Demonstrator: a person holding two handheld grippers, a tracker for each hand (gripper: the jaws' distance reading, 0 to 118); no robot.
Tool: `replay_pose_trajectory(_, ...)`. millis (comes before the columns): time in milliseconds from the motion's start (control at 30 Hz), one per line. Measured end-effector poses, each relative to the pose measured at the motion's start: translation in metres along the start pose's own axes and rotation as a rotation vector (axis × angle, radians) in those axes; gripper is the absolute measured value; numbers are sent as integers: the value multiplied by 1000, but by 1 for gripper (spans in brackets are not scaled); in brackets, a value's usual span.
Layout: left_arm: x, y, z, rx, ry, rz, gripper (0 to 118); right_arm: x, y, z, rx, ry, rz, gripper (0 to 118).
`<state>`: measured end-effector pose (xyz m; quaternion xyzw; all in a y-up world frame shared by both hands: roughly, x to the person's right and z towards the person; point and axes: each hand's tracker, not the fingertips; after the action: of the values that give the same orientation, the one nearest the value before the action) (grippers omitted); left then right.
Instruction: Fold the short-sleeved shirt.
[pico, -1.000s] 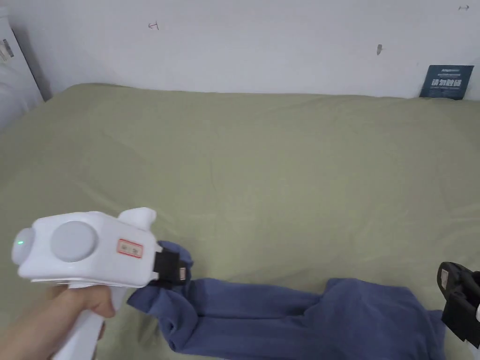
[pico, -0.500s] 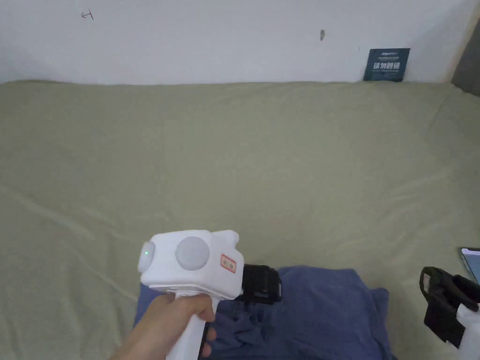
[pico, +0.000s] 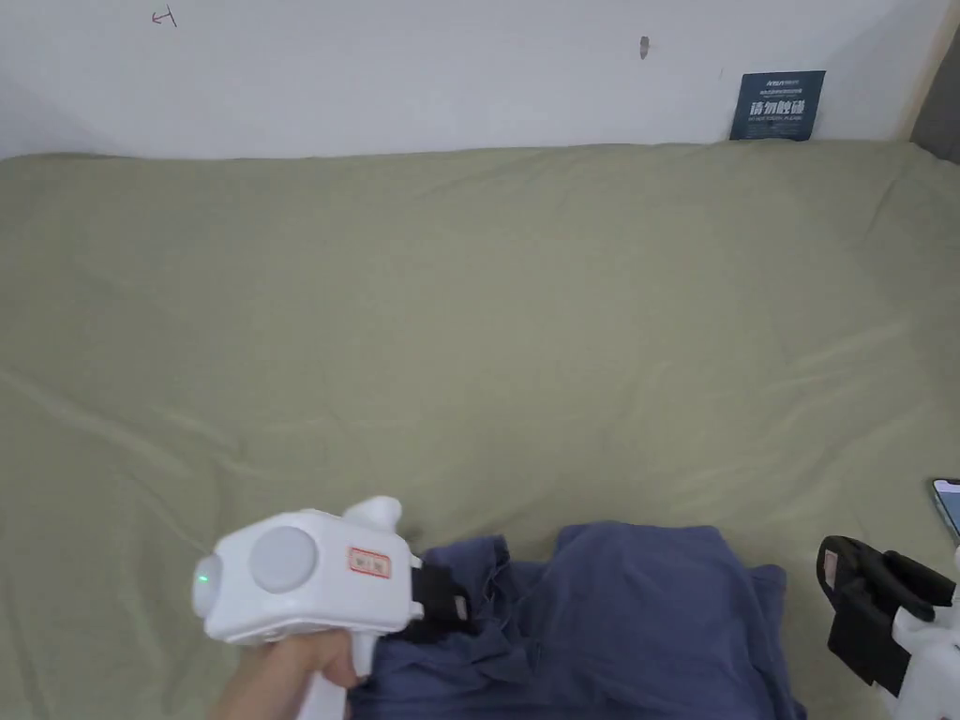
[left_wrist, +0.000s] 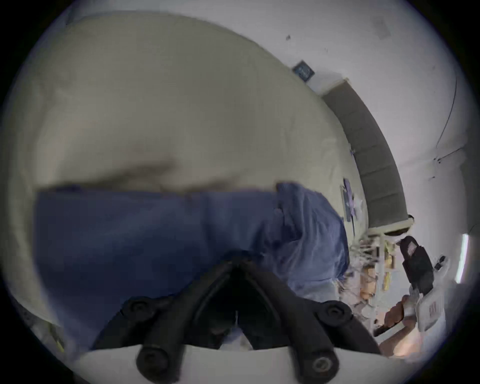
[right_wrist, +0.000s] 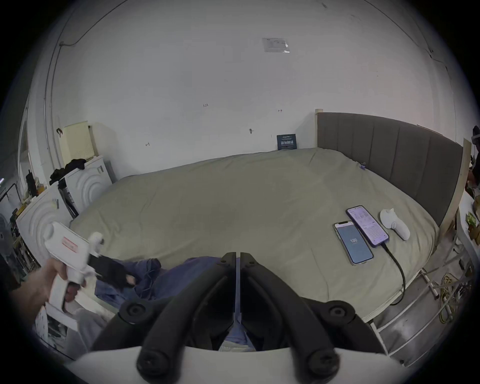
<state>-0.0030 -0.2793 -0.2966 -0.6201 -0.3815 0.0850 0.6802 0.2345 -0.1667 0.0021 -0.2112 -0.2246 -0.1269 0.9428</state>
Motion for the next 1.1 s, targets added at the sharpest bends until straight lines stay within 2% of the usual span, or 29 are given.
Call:
replay_pose_trajectory(67, 9, -12, -29, -55, -69, 15, 0, 0, 0, 1, 0, 1, 2, 7)
replay_pose_trajectory(100, 15, -18, -36, -42, -48, -5, 0, 0, -1, 1, -1, 0, 2, 7)
replay_pose_trajectory(233, 14, -15, -24, -26, -77, -20, 0, 2, -1, -2, -14, -4, 5, 7)
replay_pose_trajectory(433, 0, -10, 76, 111, -84, -98, 0, -4, 3, -8, -16, 3, 6, 7)
replay_pose_trajectory(533, -36, -11, 126, 204, 11, -68, 0, -11, 4, -12, -18, 14, 18, 7)
replay_pose_trajectory(633, -76, -13, 145, 206, 101, -13, 0, -20, 3, -16, -22, 25, 32, 7)
replay_pose_trajectory(733, -106, -15, 141, 168, 39, 26, 0, -31, 2, -19, -31, 39, 51, 7)
replay_pose_trajectory(767, -117, -10, 135, 171, -3, 34, 19, -34, 2, -19, -35, 43, 60, 7)
replay_pose_trajectory(833, -127, -10, 127, 175, -100, 30, 96, -40, 2, -19, -38, 53, 73, 7)
replay_pose_trajectory(867, -126, -10, 121, 167, -125, 40, 118, -43, 3, -19, -40, 55, 80, 7)
replay_pose_trajectory(933, -133, -7, 116, 165, -132, 61, 117, -46, 4, -19, -45, 62, 90, 7)
replay_pose_trajectory(1100, -142, 2, 81, 113, -321, 124, 115, -50, 7, -22, -49, 60, 105, 7)
